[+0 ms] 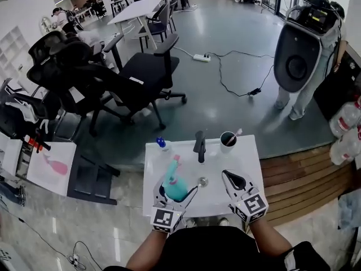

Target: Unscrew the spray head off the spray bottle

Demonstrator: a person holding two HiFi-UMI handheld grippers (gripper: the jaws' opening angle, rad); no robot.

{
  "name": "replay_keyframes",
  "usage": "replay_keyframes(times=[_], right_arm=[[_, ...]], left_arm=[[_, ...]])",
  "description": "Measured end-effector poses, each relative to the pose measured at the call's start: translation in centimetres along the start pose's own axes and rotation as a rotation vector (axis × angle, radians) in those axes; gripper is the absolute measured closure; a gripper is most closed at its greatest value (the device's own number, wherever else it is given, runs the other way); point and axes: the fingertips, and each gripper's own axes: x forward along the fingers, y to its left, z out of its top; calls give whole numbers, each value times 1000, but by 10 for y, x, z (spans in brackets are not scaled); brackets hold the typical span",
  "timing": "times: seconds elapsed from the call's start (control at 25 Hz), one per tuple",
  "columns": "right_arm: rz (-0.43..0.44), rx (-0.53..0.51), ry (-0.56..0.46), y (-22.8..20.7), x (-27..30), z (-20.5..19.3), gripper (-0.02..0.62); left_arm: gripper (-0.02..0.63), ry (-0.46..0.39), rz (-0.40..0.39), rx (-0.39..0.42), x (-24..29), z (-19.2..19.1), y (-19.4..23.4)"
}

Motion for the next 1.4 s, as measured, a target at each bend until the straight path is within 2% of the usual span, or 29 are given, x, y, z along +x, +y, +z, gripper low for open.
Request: replay_keyframes(times=[0.24, 0.36, 0.56, 0.68, 0.76, 1.04, 1.24, 1.4], right_arm=[[-57, 40, 0, 13, 14, 1, 591], [-71, 65, -5, 16, 16, 3, 591], [-49, 48, -19, 16, 17, 12, 590], [32, 35, -42, 20, 15, 21, 585], [101, 33, -36, 25, 15, 22, 511], [309, 30, -35, 50, 13, 39, 344], [399, 55, -82, 61, 2, 60, 347], [428, 57, -102, 58, -4, 74, 365]], left_arm=[[143, 7, -86, -6, -3, -13, 15], [143, -15, -118, 0, -2, -23, 19], [143, -9, -107, -7, 1, -24, 21], [143, -4, -93, -10, 7, -21, 19], [143, -4, -85, -4, 10, -19, 16], [143, -6, -51, 9, 22, -12, -2], [143, 1, -53, 29, 32, -11, -23], [143, 8, -59, 11, 43, -3, -41]])
